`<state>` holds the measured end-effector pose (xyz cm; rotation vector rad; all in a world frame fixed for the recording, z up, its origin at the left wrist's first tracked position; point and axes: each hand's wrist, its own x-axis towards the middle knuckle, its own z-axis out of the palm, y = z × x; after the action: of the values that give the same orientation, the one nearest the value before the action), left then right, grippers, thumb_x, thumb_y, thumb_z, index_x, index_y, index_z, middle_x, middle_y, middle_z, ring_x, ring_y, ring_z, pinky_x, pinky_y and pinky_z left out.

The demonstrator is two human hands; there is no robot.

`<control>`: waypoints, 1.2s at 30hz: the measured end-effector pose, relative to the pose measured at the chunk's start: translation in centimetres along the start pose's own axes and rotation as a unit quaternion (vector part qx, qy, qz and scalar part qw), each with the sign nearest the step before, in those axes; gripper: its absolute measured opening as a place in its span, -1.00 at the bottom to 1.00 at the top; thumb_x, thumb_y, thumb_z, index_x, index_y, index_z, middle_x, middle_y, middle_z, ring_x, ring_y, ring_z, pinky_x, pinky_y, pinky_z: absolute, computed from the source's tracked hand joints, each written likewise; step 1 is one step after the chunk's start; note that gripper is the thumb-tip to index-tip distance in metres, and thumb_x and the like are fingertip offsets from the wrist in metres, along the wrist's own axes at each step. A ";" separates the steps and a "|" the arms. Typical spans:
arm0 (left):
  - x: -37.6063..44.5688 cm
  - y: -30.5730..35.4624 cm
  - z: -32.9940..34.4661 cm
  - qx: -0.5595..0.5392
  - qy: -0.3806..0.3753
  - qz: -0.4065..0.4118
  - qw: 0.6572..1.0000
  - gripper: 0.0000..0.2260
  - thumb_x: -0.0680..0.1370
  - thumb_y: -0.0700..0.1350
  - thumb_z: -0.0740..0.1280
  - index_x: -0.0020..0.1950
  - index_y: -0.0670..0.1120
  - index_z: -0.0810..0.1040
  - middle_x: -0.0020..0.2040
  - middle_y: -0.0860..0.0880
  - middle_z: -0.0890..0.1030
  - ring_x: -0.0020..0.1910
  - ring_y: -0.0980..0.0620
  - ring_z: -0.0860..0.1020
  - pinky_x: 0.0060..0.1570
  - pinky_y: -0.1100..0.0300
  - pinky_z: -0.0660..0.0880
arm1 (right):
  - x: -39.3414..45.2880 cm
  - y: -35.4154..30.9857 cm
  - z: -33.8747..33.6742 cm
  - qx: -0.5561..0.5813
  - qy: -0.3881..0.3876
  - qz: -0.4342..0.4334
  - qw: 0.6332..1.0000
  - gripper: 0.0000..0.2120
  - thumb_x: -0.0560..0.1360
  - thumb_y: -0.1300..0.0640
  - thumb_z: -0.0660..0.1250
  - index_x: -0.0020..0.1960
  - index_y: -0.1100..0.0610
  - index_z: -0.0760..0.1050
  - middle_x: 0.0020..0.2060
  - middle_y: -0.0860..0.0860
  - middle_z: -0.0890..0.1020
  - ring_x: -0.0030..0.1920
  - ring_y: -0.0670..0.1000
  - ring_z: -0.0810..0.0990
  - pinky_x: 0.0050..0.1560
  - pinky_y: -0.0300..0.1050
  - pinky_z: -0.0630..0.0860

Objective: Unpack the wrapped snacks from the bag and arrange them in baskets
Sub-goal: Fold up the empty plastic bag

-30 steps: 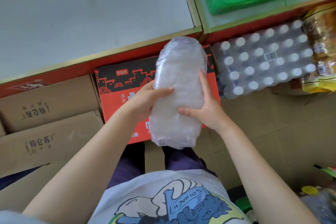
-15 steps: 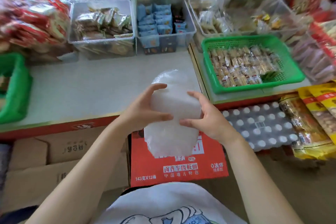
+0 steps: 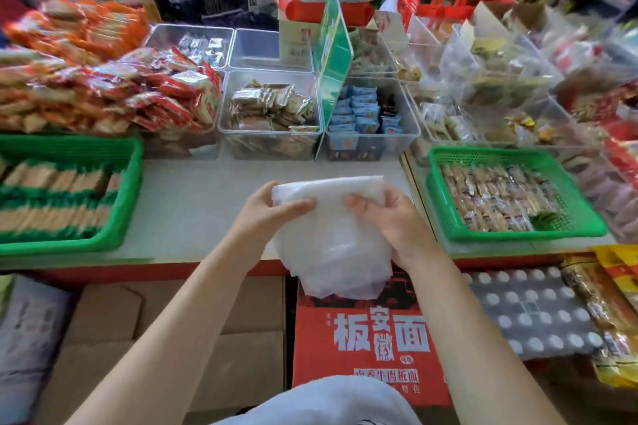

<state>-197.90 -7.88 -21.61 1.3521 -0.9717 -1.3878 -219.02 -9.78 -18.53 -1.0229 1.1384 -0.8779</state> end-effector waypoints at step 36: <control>22.4 -23.4 -3.9 0.639 -0.116 0.039 0.759 -0.32 0.60 0.30 -0.15 0.65 0.00 -0.02 0.66 -0.05 -0.06 0.62 -0.06 -0.18 0.54 -0.10 -0.28 | 23.0 22.5 2.0 -0.527 0.123 -0.117 0.833 -0.49 0.56 0.18 0.26 0.48 0.23 0.27 0.38 0.22 0.39 0.33 0.18 0.40 0.31 0.07 0.46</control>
<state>-195.12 -23.44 -50.11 2.0259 -2.3515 -0.7076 -211.33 -24.09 -46.38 -2.0226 1.8113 -0.5265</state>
